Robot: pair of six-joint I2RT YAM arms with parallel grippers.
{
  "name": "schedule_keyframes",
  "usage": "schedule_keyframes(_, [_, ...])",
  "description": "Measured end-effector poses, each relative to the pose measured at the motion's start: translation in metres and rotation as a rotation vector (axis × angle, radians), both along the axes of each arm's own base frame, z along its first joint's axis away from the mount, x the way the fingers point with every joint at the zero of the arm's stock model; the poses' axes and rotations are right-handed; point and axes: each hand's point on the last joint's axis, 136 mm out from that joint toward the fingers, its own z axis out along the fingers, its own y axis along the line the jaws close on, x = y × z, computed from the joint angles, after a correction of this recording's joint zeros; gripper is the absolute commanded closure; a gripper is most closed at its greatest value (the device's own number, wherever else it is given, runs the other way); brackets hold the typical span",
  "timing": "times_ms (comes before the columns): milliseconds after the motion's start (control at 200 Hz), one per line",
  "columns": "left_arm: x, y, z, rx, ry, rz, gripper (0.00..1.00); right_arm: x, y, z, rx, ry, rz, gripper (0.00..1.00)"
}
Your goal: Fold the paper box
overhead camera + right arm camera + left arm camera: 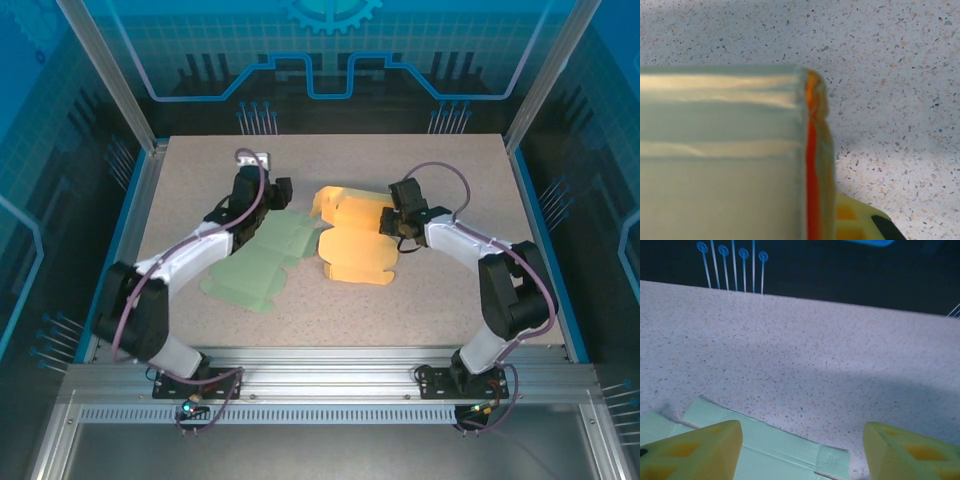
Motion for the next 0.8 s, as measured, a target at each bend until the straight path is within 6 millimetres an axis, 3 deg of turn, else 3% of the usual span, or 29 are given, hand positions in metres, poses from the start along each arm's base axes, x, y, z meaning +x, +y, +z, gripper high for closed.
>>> schedule_keyframes(120, [0.021,-0.02,-0.031,-0.003,0.067,-0.057,0.35,0.002,0.001,-0.002,-0.003,0.004,0.005,1.0])
schedule_keyframes(315, [0.035,-0.041,-0.065,-0.039,0.142,-0.119,0.35,0.002,0.001,-0.005,-0.008,0.014,0.007,1.0])
schedule_keyframes(450, [0.036,-0.051,-0.076,-0.082,0.17,-0.151,0.36,0.002,0.001,-0.007,-0.009,0.019,0.007,1.0])
schedule_keyframes(645, [0.035,-0.065,-0.075,-0.142,0.159,-0.197,0.38,0.004,0.002,-0.01,-0.012,0.027,0.006,1.0])
schedule_keyframes(800, [0.021,-0.075,-0.09,-0.181,0.194,-0.217,0.41,0.004,0.001,-0.014,-0.02,0.038,0.004,1.0])
